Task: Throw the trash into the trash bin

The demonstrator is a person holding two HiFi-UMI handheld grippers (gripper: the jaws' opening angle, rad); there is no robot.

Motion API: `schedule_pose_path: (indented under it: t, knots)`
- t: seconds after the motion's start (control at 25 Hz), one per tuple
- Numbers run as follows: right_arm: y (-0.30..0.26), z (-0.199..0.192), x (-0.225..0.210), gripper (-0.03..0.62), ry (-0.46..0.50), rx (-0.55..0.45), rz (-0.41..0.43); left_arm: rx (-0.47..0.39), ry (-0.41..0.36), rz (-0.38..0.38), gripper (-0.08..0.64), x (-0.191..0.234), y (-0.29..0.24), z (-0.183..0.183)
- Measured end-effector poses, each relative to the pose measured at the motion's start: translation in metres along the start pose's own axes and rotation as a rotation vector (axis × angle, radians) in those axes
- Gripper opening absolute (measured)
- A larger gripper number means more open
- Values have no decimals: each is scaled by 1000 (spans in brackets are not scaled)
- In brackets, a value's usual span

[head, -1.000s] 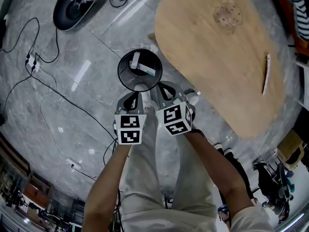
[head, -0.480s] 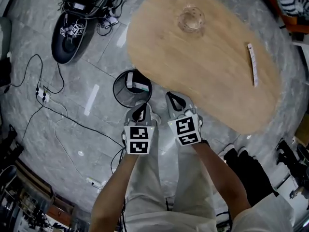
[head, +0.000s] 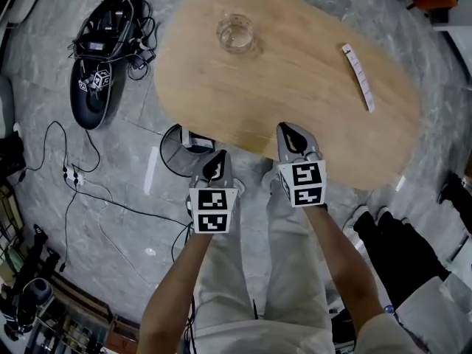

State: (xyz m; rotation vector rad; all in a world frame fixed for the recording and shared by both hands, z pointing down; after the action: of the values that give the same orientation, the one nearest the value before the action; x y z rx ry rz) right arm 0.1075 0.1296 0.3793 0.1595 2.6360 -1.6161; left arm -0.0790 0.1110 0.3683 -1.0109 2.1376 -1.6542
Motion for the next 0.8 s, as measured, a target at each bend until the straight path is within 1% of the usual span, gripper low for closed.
schedule_pose_path:
  t: [0.44, 0.68, 0.8]
  knots:
    - [23, -47, -104, 26, -172, -24, -89, 44, -183, -64, 0, -94, -50, 57]
    - [38, -82, -167, 26, -250, -12, -150, 52, -259, -90, 0, -146, -76, 90]
    - [45, -95, -199, 28, -274, -8, -181, 58, -282, -99, 0, -169, -87, 104]
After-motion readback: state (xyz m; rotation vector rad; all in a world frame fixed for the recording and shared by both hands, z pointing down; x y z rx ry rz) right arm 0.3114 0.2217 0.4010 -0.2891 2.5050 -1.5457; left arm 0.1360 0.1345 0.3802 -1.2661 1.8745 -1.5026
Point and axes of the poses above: the fingertips, and each gripper's own axes: y backward along the fingers, x to its left, z out of its top, the point moved 6 cm from there along y, backward along the fingers, and after that the axes turned 14 degrees about x, right-handed, at the moved point
